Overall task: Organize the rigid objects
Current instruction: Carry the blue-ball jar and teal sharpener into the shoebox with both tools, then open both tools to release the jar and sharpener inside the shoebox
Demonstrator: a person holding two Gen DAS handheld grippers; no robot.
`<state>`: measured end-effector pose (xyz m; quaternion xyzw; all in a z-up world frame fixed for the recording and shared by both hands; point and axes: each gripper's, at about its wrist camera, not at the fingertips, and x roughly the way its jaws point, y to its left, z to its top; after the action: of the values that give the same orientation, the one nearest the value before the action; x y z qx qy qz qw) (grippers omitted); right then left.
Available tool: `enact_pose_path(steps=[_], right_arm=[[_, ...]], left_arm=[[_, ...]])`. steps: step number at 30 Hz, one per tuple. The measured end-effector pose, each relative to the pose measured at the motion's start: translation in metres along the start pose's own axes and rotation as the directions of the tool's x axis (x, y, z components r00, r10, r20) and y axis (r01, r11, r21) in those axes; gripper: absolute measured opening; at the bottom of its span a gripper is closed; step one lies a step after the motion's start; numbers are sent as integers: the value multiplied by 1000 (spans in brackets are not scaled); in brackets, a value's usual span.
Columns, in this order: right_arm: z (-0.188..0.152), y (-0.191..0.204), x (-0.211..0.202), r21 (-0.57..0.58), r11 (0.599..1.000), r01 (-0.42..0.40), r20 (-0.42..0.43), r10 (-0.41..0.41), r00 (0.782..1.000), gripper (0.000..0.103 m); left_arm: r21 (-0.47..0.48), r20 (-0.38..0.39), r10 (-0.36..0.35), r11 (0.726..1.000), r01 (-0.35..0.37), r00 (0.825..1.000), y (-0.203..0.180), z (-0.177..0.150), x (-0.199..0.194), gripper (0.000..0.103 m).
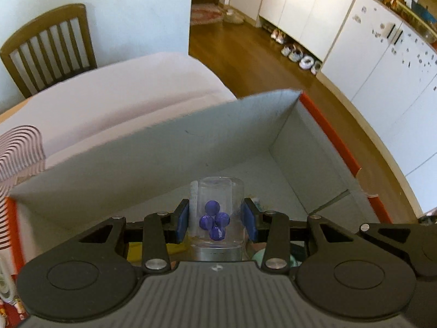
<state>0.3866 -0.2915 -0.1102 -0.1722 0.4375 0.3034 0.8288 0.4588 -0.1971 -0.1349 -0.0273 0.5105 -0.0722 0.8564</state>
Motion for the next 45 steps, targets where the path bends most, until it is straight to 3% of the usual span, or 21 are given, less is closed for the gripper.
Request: enact_pose_path(steps=[8,22,45], right_arm=[[2,-3,10,12,1000,-3,-51,4,999,31],[14,-10,15,40,999,4,-85,0,996,36],[4,-5,-23,83,996,18,18,-20,1000,53]], left_arm=[[-13,-62,-20,1000,20,998,0,0,28,40],[-48,-84,-29,999,25,996,8,-2,33,40],[-85,114,10,996,-1,993,18,-22,-59,41]])
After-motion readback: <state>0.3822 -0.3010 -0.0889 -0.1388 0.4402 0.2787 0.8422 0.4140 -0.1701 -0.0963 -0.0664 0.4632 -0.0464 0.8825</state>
